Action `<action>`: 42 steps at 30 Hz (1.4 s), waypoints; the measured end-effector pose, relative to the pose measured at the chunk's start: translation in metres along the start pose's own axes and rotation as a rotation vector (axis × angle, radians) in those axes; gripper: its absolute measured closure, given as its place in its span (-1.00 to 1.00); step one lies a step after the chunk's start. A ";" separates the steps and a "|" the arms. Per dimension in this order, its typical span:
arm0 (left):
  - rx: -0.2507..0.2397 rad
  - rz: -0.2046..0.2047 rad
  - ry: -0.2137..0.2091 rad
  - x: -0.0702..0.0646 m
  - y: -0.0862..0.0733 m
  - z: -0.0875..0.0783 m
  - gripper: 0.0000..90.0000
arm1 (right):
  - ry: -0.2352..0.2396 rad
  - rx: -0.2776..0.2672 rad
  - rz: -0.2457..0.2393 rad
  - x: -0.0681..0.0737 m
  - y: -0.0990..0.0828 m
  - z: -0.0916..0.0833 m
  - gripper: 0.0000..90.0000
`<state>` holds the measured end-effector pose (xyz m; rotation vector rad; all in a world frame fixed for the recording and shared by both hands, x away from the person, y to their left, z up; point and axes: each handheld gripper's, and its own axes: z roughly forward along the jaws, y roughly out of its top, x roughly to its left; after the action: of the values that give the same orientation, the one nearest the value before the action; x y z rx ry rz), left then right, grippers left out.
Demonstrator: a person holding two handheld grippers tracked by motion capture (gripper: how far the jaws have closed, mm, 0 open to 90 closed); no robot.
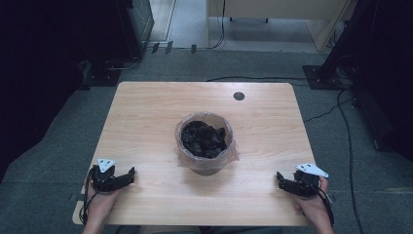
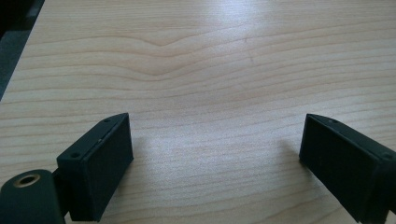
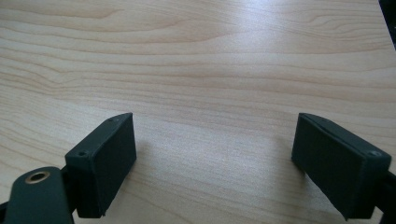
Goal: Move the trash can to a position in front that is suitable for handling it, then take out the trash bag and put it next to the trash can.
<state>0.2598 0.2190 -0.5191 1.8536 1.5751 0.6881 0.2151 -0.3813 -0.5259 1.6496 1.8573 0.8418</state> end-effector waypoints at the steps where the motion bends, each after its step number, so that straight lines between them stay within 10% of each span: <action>1: 0.001 0.001 0.000 0.000 0.000 0.000 -0.79 | -0.001 0.000 0.000 0.000 0.000 0.000 -0.70; 10: -0.002 0.025 -0.026 -0.022 0.002 0.002 -0.78 | -0.003 0.000 0.003 0.001 0.002 0.002 -0.70; 25: -0.025 0.129 -0.181 -0.116 0.028 0.019 -0.71 | -0.003 0.001 0.003 0.002 0.002 0.003 -0.70; 34: 0.005 0.224 -0.220 -0.141 0.027 0.019 -0.71 | -0.003 0.001 0.002 0.002 0.003 0.003 -0.70; 42: -0.054 0.220 -0.226 -0.150 0.036 0.015 -0.67 | -0.006 0.000 0.002 0.002 0.003 0.003 -0.70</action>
<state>0.2710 0.0654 -0.5039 2.0054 1.2111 0.5850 0.2185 -0.3785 -0.5258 1.6526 1.8514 0.8367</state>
